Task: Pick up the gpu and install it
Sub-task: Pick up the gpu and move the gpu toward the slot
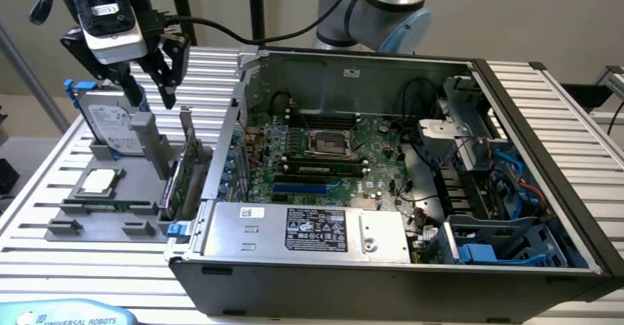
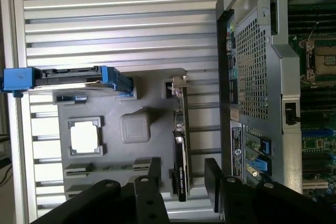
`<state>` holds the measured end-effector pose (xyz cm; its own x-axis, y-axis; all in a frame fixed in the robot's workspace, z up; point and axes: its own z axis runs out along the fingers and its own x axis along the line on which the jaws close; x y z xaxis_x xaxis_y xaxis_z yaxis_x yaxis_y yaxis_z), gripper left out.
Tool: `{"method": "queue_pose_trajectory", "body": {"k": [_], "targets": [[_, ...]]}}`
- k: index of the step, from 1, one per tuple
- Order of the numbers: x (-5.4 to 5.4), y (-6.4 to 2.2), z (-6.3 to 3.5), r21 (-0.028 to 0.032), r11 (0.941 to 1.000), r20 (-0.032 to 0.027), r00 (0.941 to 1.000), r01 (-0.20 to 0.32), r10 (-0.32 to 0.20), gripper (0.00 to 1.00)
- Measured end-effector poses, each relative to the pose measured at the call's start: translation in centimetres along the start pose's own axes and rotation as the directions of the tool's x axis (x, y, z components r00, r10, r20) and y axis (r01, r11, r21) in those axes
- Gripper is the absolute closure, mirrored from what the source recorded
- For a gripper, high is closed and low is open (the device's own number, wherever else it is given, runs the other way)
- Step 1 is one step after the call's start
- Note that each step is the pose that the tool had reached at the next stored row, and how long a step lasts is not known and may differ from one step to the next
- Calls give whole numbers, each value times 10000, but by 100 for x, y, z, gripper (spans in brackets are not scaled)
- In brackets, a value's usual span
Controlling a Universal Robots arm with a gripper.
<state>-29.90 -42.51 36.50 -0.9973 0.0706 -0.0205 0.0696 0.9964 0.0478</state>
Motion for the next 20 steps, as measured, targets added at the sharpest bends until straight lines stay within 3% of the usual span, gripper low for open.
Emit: {"method": "queue_pose_trajectory", "body": {"k": [1,2,20], "targets": [[0,0,0,0,10000,0,10000,0,0,53],[0,0,7,-3,10000,4,10000,0,0,46],[-8,-15,329,1,10000,0,10000,0,0,46]]}}
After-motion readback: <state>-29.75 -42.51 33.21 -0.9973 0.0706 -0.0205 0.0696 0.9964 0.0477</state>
